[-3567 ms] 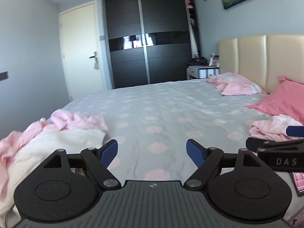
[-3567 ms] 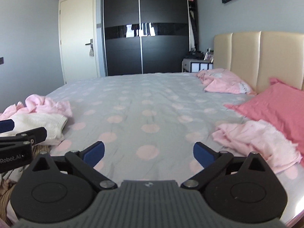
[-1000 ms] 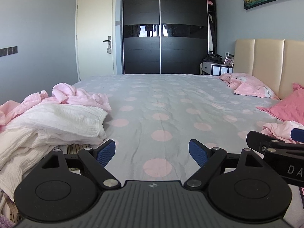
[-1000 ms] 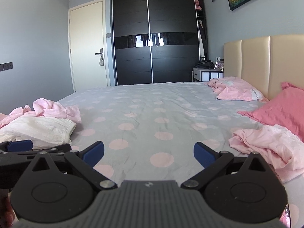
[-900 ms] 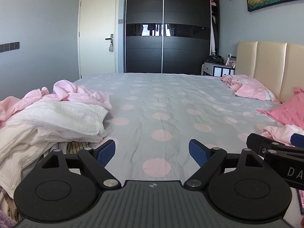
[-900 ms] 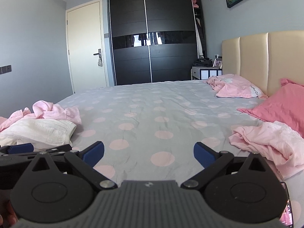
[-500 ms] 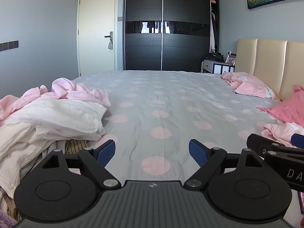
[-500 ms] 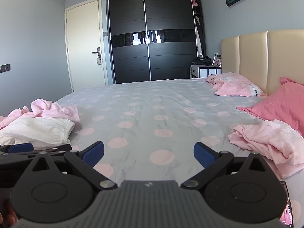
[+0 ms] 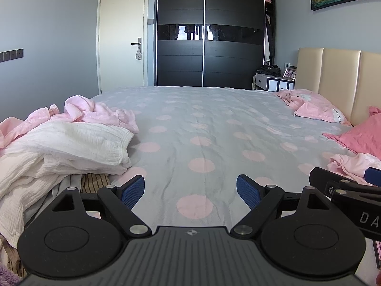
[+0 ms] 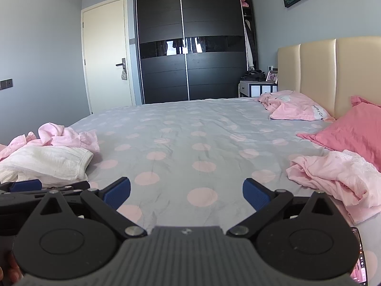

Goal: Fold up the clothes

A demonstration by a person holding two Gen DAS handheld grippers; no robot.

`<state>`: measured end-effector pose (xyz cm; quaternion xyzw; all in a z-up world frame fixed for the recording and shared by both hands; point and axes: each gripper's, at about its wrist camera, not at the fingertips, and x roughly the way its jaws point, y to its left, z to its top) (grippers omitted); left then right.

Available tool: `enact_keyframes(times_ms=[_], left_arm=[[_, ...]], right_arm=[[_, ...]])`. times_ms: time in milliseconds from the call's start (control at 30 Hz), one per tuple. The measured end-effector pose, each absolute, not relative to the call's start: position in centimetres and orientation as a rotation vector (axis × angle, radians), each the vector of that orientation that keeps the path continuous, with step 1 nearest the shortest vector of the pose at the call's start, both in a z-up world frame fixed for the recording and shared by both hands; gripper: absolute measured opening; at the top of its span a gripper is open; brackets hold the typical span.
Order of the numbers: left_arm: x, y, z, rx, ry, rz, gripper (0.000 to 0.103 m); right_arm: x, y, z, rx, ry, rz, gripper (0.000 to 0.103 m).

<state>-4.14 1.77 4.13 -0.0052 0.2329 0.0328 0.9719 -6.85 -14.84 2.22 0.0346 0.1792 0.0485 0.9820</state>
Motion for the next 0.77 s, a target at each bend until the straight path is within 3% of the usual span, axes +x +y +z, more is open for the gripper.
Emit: enact_keyframes(times_ms=[767], left_arm=[[-4.23, 1.87, 4.01, -0.009, 0.475, 0.062, 0.085]], right_arm=[[-6.87, -14.88, 2.18, 0.065, 0.367, 0.103, 0.101]])
